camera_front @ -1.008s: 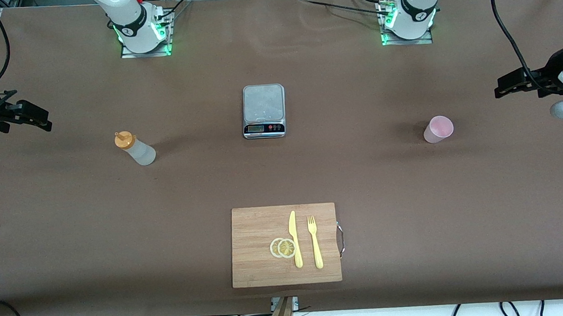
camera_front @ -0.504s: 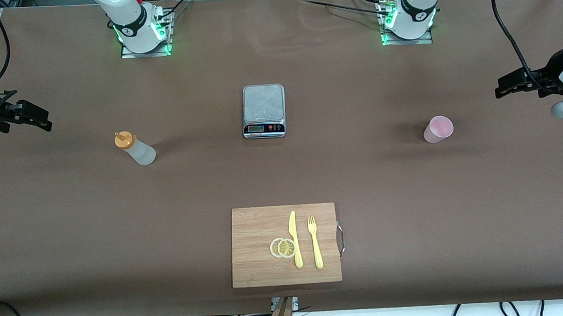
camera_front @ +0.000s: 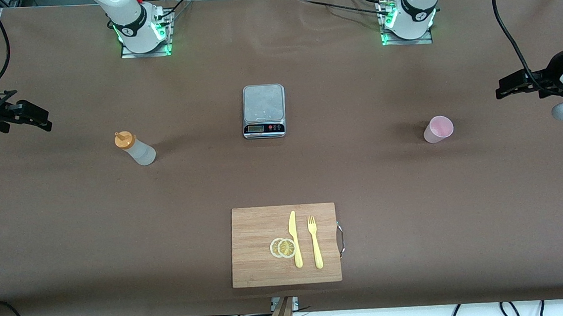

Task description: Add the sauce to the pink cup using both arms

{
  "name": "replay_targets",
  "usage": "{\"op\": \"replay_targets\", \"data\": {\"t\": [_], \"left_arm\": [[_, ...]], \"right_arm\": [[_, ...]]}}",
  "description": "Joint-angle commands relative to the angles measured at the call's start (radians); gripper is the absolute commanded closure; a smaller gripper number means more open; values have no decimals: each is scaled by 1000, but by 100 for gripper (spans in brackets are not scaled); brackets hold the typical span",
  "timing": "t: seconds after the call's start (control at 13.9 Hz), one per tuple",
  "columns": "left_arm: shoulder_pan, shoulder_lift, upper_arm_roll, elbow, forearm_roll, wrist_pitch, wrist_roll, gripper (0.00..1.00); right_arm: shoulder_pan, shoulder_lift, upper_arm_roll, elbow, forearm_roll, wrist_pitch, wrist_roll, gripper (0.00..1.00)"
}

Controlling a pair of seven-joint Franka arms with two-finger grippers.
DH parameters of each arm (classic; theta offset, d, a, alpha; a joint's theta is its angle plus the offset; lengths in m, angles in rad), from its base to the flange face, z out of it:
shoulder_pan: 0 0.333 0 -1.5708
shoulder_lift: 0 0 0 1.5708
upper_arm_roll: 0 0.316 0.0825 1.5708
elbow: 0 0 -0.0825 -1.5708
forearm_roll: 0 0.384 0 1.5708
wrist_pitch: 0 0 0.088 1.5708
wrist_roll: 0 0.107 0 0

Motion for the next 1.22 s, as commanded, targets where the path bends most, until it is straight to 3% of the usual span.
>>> {"op": "replay_targets", "data": {"t": [0.0,0.58,1.15], "left_arm": [[-1,10,1,28,1,-10,9,0],[-6,9,-6,22,3,-10,9,0],[-18,24,0,-58,20,25,15,0]], "right_arm": [[-4,-6,-1,-4,16,3,-4,0],[-2,-6,-1,-4,16,3,-4,0],[-4,-6,-1,-4,16,1,-6,0]]}}
